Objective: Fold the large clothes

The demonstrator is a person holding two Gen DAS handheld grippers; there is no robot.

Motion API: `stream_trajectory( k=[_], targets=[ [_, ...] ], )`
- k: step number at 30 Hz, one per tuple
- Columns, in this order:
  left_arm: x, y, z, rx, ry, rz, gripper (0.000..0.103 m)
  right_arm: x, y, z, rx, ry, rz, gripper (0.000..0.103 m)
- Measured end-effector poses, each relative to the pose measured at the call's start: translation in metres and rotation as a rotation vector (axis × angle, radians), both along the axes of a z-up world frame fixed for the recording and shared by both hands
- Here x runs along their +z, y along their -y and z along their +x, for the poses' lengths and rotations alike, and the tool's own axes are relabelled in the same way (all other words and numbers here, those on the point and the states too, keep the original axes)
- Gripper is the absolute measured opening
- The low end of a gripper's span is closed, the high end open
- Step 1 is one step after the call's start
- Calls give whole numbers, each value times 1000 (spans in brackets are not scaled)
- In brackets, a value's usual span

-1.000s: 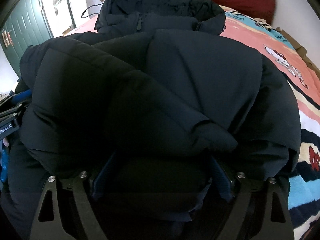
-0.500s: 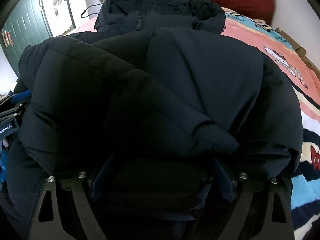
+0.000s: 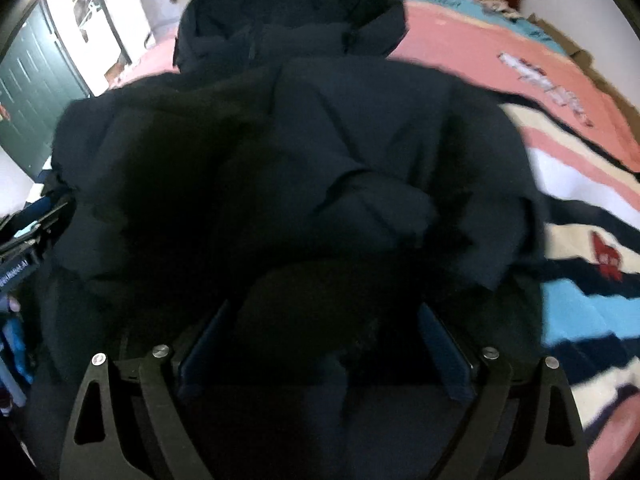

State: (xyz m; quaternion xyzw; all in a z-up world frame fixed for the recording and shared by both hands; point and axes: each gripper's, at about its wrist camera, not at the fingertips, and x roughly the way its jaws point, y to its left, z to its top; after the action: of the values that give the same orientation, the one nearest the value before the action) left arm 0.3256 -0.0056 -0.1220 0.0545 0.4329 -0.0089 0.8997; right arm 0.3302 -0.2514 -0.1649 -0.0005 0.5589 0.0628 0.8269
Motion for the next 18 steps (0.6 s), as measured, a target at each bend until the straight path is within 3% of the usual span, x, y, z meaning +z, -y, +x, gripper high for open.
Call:
stream_trajectory(
  k=[4, 11, 18],
  targets=[
    [41, 0, -35, -7, 56, 30, 71, 36, 3, -32, 26, 73, -27, 92],
    [113, 2, -99, -60, 154, 39, 71, 104, 31, -82, 19, 218, 48, 92],
    [149, -13, -113, -43, 176, 52, 71, 139, 83, -86, -37, 308, 67, 92]
  ],
)
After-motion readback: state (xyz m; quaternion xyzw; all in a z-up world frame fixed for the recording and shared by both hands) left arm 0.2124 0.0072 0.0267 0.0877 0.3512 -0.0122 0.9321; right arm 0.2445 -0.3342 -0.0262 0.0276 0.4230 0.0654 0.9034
